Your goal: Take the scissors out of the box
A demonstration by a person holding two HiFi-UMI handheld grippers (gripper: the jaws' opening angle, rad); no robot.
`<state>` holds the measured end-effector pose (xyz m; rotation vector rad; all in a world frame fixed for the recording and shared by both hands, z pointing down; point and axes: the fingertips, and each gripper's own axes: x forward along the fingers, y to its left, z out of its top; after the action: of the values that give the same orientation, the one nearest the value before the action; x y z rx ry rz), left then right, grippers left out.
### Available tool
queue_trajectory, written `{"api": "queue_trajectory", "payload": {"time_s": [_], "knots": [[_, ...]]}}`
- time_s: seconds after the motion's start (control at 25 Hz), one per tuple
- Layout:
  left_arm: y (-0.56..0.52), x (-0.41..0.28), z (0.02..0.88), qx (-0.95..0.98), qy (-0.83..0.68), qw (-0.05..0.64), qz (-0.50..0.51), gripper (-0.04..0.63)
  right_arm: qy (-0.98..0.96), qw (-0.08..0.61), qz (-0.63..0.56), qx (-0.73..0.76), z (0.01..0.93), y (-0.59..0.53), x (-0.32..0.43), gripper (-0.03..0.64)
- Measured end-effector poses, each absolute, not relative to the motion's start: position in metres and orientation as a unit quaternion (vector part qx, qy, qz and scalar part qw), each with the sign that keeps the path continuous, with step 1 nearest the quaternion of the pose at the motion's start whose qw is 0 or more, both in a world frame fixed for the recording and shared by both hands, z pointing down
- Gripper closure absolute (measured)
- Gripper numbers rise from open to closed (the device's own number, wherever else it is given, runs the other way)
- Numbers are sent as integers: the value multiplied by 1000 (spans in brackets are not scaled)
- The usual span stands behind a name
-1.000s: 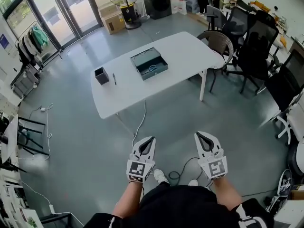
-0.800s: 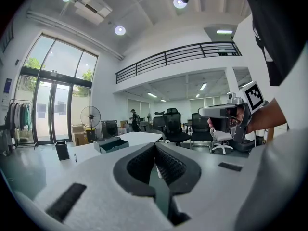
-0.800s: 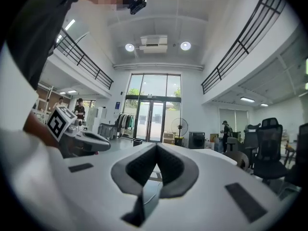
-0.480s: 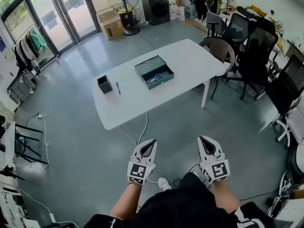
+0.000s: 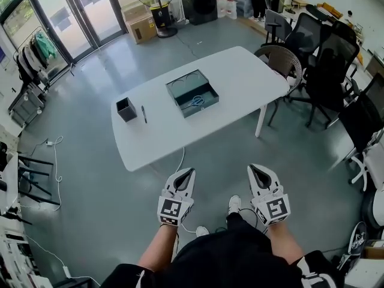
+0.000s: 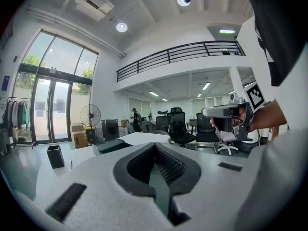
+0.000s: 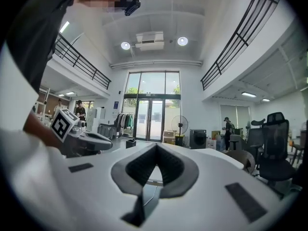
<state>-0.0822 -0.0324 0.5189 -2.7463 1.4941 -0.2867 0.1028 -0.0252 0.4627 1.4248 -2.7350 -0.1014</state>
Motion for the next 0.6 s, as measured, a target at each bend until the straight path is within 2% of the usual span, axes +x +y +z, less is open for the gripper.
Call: {"api": "queue_trajectory", "payload": {"time_s": [0.6], "knots": [[-142, -35, 525, -846, 517, -8, -129, 586, -910, 41, -35, 411, 468, -158, 161, 612]]}}
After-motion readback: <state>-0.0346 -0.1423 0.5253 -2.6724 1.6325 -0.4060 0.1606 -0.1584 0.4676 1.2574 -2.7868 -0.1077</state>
